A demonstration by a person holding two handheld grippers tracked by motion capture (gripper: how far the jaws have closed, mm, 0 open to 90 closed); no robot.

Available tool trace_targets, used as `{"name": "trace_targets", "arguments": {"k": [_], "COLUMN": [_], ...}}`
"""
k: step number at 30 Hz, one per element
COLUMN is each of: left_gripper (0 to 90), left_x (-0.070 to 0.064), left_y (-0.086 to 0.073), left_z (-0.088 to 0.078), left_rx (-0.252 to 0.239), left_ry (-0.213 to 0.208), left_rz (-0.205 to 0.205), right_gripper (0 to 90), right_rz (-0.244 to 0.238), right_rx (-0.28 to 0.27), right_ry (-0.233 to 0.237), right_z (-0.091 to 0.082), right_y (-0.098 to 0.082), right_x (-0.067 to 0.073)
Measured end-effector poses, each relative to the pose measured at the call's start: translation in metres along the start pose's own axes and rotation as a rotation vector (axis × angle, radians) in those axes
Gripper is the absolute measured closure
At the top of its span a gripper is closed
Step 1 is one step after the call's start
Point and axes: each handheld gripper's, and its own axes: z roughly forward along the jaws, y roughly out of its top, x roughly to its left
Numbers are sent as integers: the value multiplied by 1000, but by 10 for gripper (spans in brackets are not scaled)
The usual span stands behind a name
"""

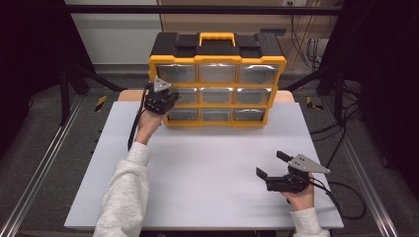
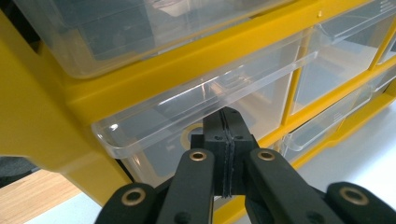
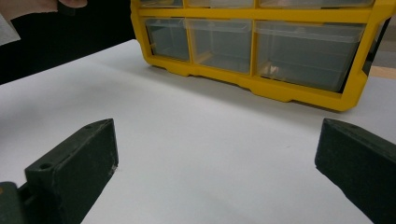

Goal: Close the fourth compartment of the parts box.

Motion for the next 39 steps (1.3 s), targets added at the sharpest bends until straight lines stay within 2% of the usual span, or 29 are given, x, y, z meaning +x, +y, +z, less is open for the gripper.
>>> {"name": "trace_targets", "arguments": {"k": [6,12,16,17,18,20,21,23,26,27,28,33,39], "left_gripper": [894,866,711,655,555,459,374,295,187,146,133,68,46], "left_x": [0,-4,-9,-10,-11,-14,-15,-17,-19,-20,-21,-28,-30], "left_y": [-5,-15,-21,-23,-25,-30,-32,-38,-45,-48,-50,-68,-93], "left_z": [-7,-27,-40,-43,-46,-50,-53,-59,-67,-69,-73,-91,-111], "left_rx": [-19,-71,-97,-102,-96,-88,-84,-89,-83,-85,-87,-127,-176], "left_ry": [-22,-55,-71,-76,-87,-103,-109,-124,-175,-175,-175,-199,-222], "left_rz": [-29,-50,-54,-57,-55,-58,-61,-64,-83,-77,-67,-70,-78], "right_gripper": [0,0,0,0,0,0,0,0,0,0,0,0,0], "right_rz": [1,0,-1,1,1,0,0,0,4,5,5,6,7], "right_rx": [-2,-2,-6,-4,-4,-4,-3,-2,-3,-4,-3,-2,-2], "right_ry": [0,-2,-4,-5,-5,-5,-5,-4,-4,-5,-5,-7,-7], "right_z": [0,0,-1,-1,-1,-1,-1,-1,-2,-2,-2,-1,-1], "right_y": [0,0,0,0,0,0,0,0,1,1,1,0,0], "right_x": [0,0,-1,-1,-1,-1,-1,-1,-1,-1,-1,-1,-1]}}
